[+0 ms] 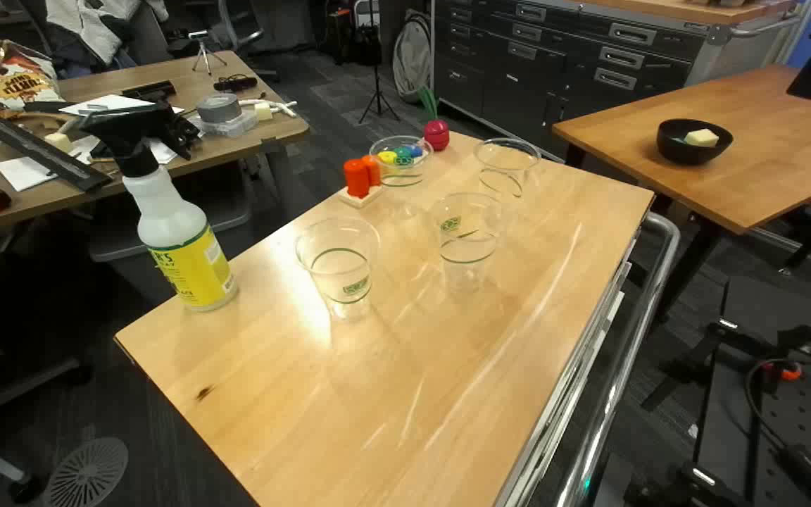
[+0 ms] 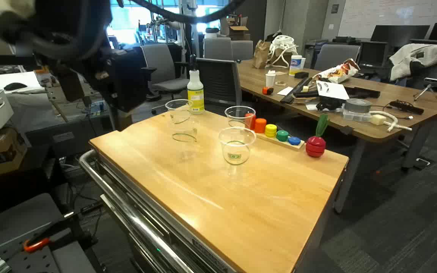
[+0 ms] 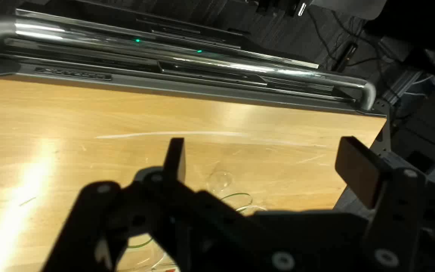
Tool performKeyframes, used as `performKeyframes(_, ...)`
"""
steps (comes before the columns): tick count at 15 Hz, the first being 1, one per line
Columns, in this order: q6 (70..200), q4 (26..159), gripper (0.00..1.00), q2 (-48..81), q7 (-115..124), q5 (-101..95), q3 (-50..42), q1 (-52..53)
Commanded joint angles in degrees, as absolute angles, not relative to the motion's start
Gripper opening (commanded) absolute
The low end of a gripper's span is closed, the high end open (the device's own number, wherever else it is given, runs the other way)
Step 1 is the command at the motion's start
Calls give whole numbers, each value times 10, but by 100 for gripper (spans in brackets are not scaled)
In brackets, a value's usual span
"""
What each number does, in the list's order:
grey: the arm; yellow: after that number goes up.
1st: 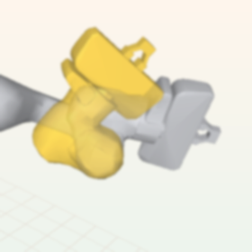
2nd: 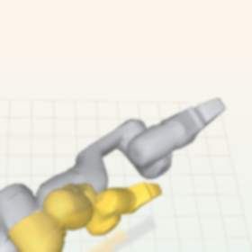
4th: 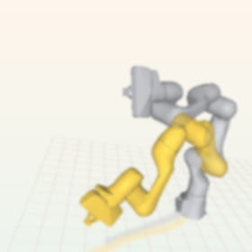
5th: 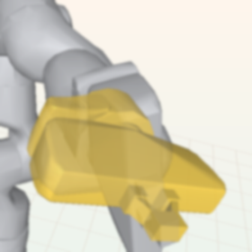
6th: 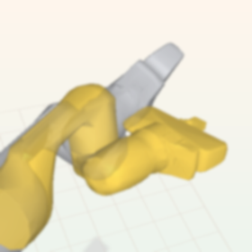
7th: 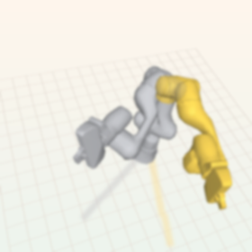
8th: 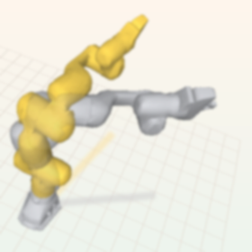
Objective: Stack up the plastic cups on each other.
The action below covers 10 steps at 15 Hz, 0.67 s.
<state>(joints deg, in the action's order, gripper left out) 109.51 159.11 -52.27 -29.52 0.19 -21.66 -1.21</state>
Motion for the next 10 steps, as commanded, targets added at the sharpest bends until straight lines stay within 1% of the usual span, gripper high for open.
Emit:
performKeyframes(1, 1094, 1590, 100, -520, -300, 7, -211, -18)
performKeyframes(5, 1094, 1590, 100, -520, -300, 7, -211, -18)
performKeyframes(7, 1122, 1569, 100, -483, -293, 16, -208, -4)
performKeyframes(10, 1175, 1514, 100, -393, -286, 32, -199, 27)
